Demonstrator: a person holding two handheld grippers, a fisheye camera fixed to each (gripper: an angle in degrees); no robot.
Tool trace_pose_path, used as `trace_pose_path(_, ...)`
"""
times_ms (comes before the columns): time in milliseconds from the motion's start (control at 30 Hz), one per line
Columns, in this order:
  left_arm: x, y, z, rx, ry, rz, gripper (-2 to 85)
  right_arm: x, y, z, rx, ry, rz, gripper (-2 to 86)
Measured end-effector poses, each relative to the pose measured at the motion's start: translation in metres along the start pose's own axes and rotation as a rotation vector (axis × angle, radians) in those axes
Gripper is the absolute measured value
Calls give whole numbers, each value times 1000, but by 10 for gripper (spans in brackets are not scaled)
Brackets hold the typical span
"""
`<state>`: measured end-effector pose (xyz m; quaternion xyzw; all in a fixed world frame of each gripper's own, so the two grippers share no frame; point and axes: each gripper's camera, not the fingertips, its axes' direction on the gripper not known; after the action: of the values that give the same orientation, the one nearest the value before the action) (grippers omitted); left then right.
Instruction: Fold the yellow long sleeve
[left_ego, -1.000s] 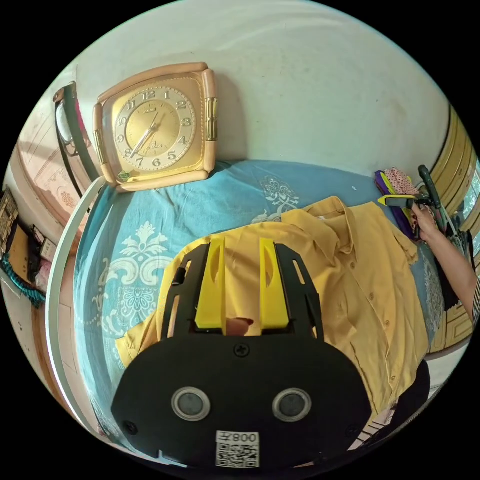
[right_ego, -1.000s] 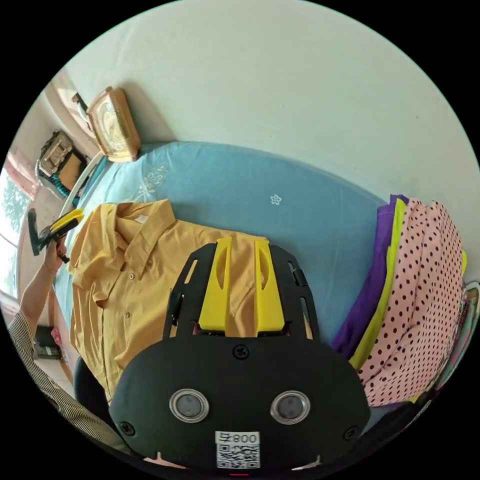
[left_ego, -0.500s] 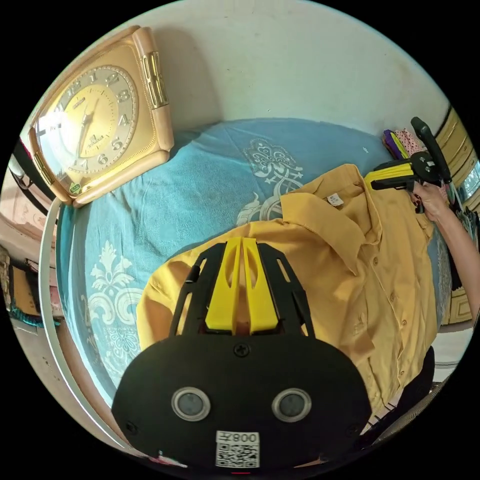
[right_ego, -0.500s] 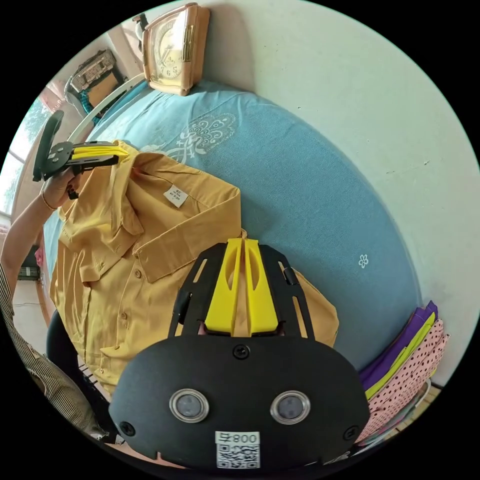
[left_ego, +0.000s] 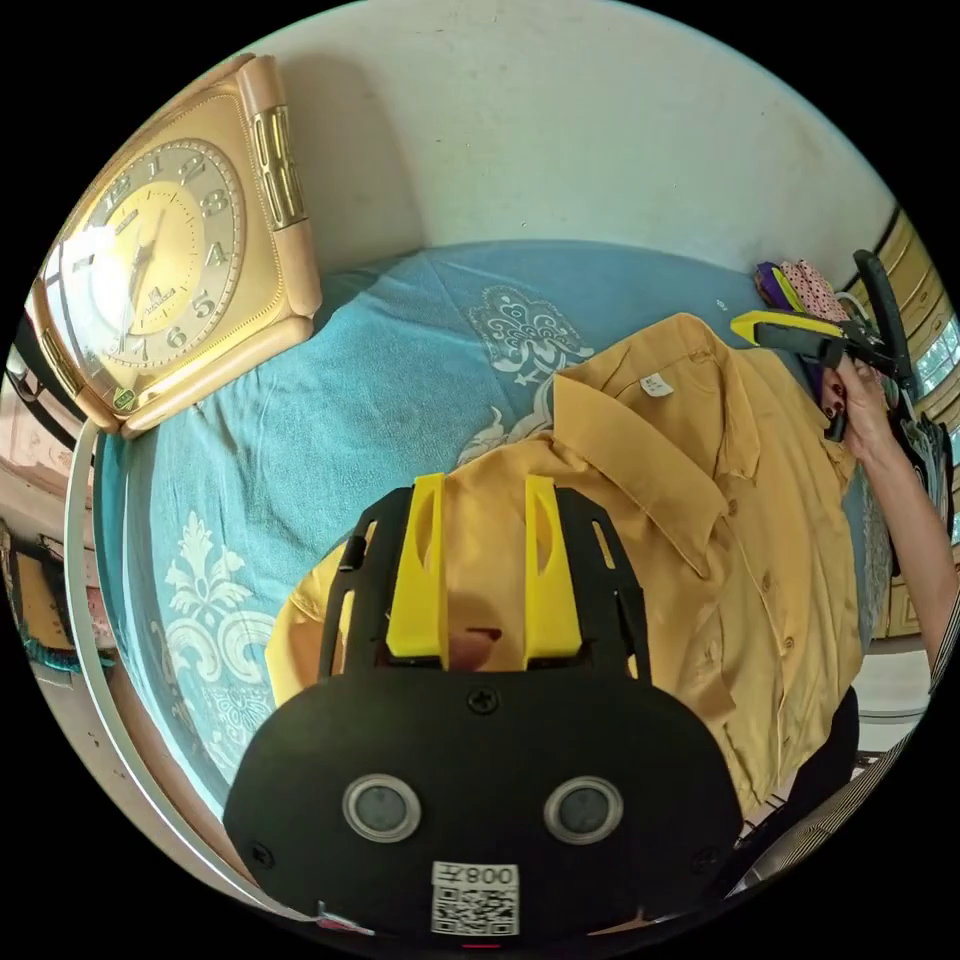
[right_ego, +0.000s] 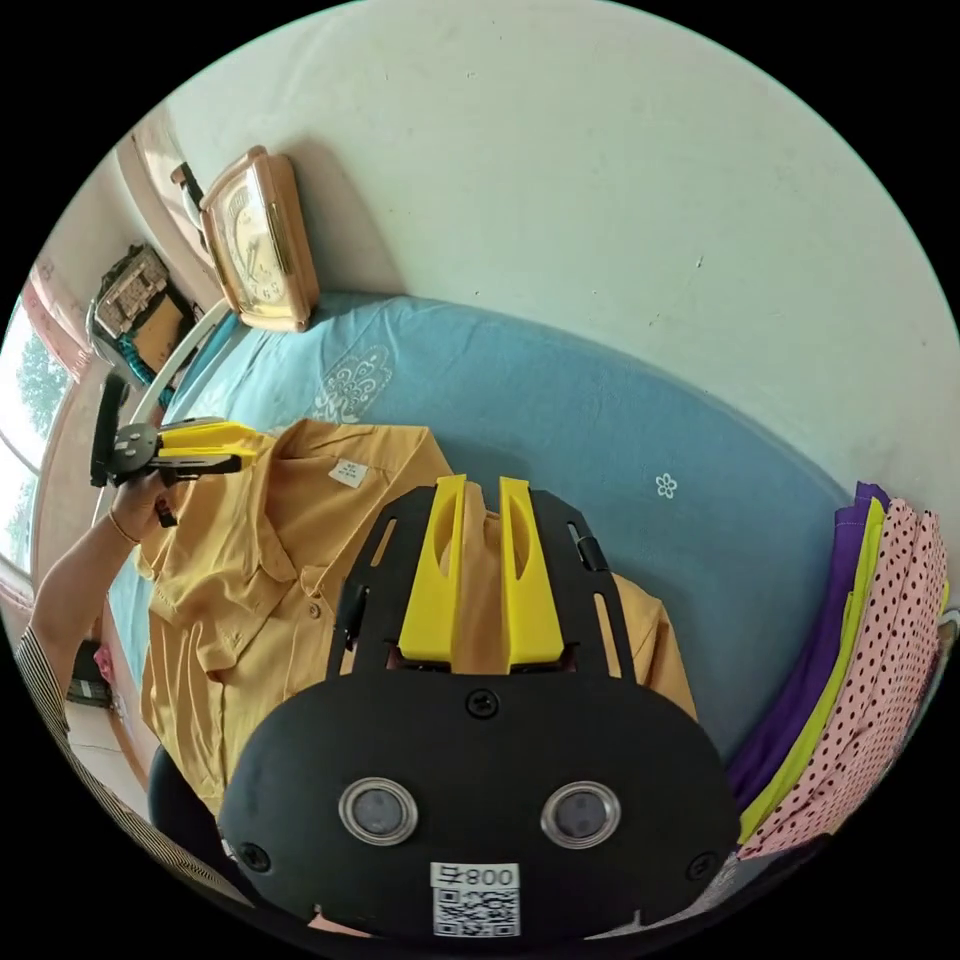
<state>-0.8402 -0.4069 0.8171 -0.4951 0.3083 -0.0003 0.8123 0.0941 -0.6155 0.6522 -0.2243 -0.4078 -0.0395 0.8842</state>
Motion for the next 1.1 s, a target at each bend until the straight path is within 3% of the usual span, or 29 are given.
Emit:
trace_pose_path(167, 6, -3, 11, 22, -189, -39, 48, -6, 12, 13, -28, -85, -70, 71)
trace_pose_path(233, 7, -1, 15, 28, -186, -58, 47, -9, 19, 24, -55, -81, -95, 71)
trace_pose_path(467, 14, 51, -1, 266, 80, -39, 92, -3, 68, 22, -16, -215, -144, 72)
trace_pose_path(600, 41, 75, 21, 176, 227, 49, 88, -19, 100, 23, -57, -285, -212, 74)
trace_pose_path(800, 51, 64, 60, 66, 167, -1, 46, -60, 160, 38, -172, -350, -328, 80)
trace_pose_path(867, 45, 60, 64, 92, 143, -59, 39, -64, 186, 40, -216, -431, -310, 82)
trace_pose_path(967, 36, 70, 62, 124, 251, -123, 48, -63, 224, 40, -274, -482, -258, 88)
trace_pose_path(1100, 44, 124, 39, 169, 373, -62, 72, -57, 273, 34, -334, -561, -178, 94)
